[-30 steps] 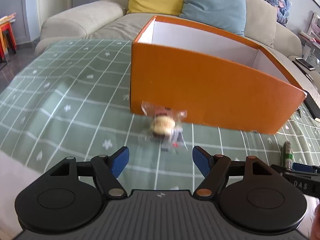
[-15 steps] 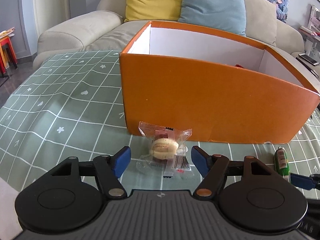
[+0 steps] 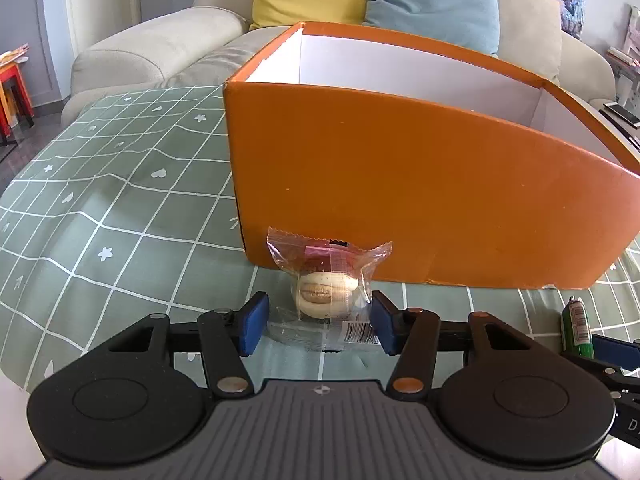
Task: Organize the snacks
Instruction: 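Close the left tool on the wrapped bun while the right tool grips the green tube, then lift both snacks and carry them over the orange box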
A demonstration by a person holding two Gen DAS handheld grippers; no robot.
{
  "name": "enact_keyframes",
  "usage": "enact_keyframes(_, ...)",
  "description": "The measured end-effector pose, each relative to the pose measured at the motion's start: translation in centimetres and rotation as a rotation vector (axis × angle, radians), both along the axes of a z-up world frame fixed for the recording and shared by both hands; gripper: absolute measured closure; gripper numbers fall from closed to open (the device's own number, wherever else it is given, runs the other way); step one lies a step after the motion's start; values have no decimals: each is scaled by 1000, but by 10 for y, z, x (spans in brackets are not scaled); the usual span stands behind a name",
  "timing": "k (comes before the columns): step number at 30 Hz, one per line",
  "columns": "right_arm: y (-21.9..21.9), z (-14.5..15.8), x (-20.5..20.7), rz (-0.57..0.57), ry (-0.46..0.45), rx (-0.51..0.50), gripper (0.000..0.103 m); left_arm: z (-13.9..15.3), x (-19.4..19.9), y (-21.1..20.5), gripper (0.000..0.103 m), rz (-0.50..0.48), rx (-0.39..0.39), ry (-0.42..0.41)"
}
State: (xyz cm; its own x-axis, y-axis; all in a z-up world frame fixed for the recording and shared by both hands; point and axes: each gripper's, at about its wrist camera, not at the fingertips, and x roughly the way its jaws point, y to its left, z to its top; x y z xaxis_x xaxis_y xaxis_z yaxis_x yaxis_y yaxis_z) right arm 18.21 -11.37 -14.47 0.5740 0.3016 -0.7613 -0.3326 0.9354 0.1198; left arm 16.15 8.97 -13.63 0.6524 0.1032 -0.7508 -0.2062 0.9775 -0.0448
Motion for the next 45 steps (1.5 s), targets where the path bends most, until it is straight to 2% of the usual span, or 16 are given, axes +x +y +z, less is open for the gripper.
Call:
enact_keyframes(5,0,1,2,4,5,8,72,-1,3,0,45,7,12,9)
enact_keyframes(7,2,0,1,13,-2,-5,72,0,2,-1,54,3,15,11)
enact_keyframes(9,4,1,1,21,-5,-16,74,1,1,-1,57,8,17,12)
enact_keyframes(17,6,3,0,21,19,-27,78,8,-14,-5,58,20,17,54)
enact_keyframes(24,6,8,-7,20,38,-9,79,20,-39,-23,58,-49,15,55)
enact_keyframes(30,5,24,-21,42,0,0,79,33,-57,-38,58,-91,8,53)
enact_keyframes(35,0,40,-34,54,-32,6,79,46,-71,-39,58,-89,2,32)
enact_keyframes(45,2,82,-48,83,-123,51,80,79,-69,-35,58,-65,32,-39)
